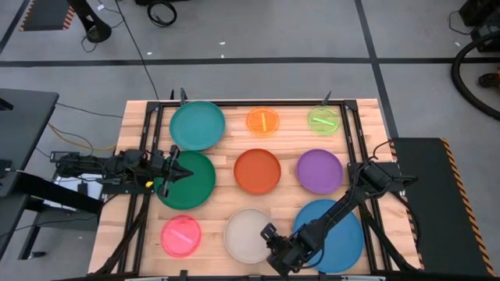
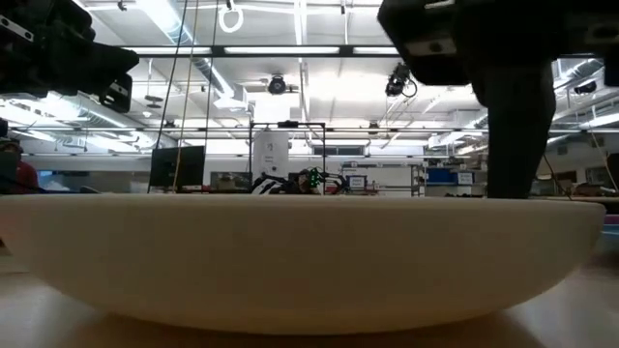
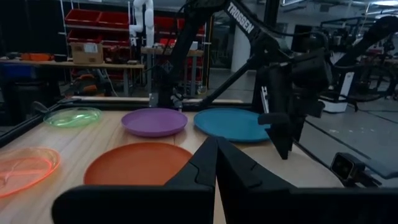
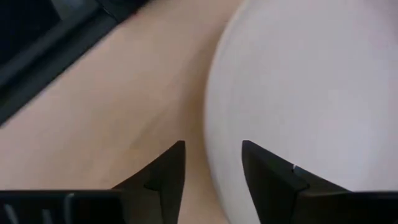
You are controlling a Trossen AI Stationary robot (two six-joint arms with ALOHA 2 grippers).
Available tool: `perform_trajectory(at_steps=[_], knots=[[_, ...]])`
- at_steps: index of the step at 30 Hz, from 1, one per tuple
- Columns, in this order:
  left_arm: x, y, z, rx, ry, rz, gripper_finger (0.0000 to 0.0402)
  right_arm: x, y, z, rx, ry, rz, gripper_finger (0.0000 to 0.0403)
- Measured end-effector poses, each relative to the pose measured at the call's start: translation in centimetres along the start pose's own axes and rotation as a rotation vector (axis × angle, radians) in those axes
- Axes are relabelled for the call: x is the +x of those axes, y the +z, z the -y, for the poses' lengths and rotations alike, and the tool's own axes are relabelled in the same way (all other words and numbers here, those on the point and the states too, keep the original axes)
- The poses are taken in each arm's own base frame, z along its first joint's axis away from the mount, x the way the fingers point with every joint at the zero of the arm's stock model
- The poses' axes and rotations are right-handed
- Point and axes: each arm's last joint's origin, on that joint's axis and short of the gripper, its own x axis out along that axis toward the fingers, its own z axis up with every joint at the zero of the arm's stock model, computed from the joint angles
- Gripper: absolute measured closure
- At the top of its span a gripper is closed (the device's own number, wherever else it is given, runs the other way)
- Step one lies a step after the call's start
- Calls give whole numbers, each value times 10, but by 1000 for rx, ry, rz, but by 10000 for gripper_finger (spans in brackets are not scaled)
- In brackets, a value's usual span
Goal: Stack plastic plates
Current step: Stack the light brown plate on top of the orange plate
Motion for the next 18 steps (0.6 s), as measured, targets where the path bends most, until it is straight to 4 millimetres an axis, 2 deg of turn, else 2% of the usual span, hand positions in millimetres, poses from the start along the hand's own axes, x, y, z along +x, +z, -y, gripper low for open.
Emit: perform_trajectory(at_steps=[3,9,13,18], knots=[[0,0,0,0,0,0,388,4,-7,0,-3,-10,-26,273],[0,0,0,0,0,1,388,4,-6,2,-2,-15,-17,340],[0,0,0,0,0,0,388,2,-3,3,-67,-21,2,386],[0,0,0,0,0,0,388,-8,7,5,-125,-18,-5,383]])
